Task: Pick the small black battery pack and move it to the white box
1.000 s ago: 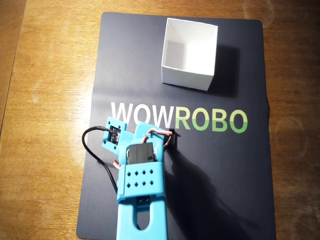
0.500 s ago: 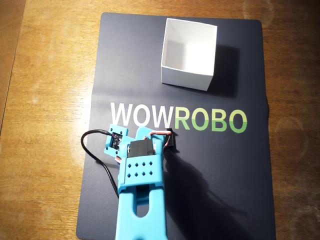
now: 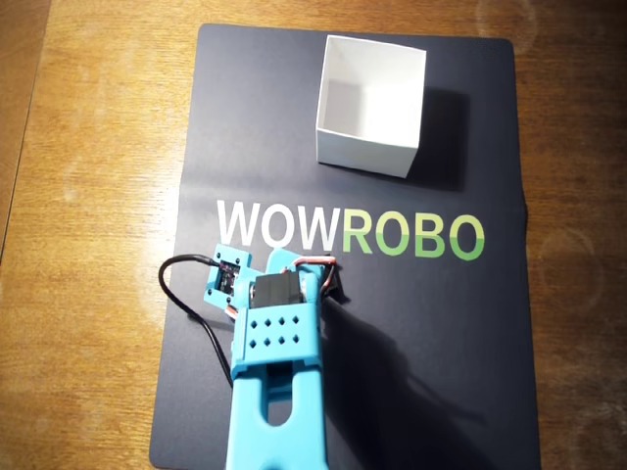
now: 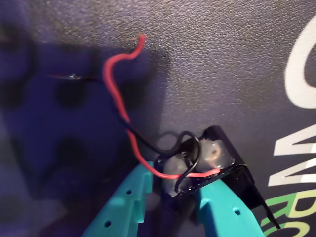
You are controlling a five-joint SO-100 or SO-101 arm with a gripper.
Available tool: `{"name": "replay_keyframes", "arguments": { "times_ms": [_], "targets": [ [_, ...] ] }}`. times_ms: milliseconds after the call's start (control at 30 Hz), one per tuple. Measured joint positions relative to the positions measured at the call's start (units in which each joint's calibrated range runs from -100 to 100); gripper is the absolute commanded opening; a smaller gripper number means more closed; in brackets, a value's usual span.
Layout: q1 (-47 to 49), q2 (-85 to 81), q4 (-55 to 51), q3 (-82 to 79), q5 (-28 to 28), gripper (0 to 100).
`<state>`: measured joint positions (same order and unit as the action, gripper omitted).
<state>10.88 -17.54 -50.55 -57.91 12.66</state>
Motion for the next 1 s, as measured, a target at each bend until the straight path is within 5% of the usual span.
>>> {"name": "replay_keyframes", "arguments": {
  "times_ms": [1000],
  "targets": [
    [0.0,0.0,-2.7,4.4,-2.3,4]
  ]
}}
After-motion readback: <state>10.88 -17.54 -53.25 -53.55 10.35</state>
